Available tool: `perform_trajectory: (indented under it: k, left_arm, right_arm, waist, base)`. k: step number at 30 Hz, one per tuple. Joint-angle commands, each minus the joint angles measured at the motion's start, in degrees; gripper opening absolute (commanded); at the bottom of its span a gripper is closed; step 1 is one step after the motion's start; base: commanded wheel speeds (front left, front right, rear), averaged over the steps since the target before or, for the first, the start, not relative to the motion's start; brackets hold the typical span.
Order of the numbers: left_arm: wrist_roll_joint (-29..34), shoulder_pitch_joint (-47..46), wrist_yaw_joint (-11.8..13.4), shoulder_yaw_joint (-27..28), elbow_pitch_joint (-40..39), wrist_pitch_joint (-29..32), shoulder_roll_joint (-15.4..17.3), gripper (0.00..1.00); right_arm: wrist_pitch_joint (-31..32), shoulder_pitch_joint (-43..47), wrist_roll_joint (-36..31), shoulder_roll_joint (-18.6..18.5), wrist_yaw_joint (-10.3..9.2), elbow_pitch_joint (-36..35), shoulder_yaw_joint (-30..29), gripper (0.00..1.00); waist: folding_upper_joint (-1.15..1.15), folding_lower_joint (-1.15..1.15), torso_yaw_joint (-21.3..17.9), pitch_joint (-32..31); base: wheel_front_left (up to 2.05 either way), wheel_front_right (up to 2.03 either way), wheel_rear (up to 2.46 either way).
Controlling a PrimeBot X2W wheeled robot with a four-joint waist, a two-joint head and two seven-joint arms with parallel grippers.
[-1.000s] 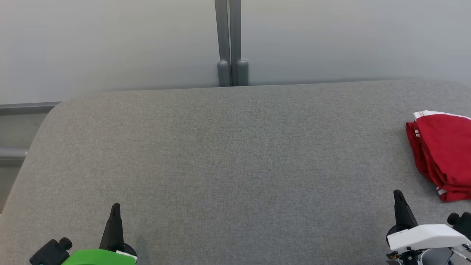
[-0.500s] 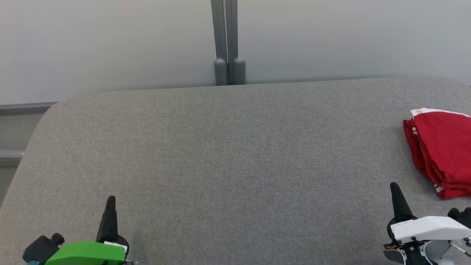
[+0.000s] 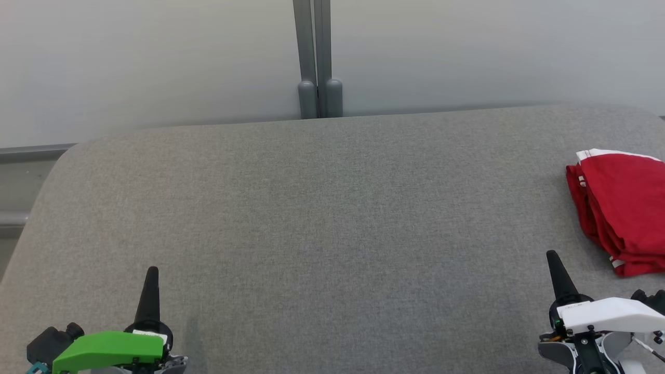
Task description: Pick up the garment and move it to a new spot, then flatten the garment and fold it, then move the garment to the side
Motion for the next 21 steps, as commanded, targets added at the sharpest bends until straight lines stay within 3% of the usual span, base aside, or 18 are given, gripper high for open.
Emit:
perform_trajectory:
  k: [1, 21]
  left_arm:
    - [-1.70, -1.54, -0.18, 0.43, -0.24, 0.31, 0.44, 0.00]
    - [-10.70, -3.48, -0.24, 1.95, 0.08, 3.07, 0.36, 0.00]
  right_arm:
    - [0.45, -1.35, 1.62, -0.38, 0.03, -0.37, 0.04, 0.00]
    - [3.07, -2.86, 12.26, -0.46, 0.03, -0.17, 0.29, 0.00]
  waist:
    - [0.00, 0.00, -0.06, 0.04]
    - [0.00, 0.00, -0.79, 0.53]
  base:
    - [0.00, 0.00, 0.00]
    - [0.00, 0.00, 0.00]
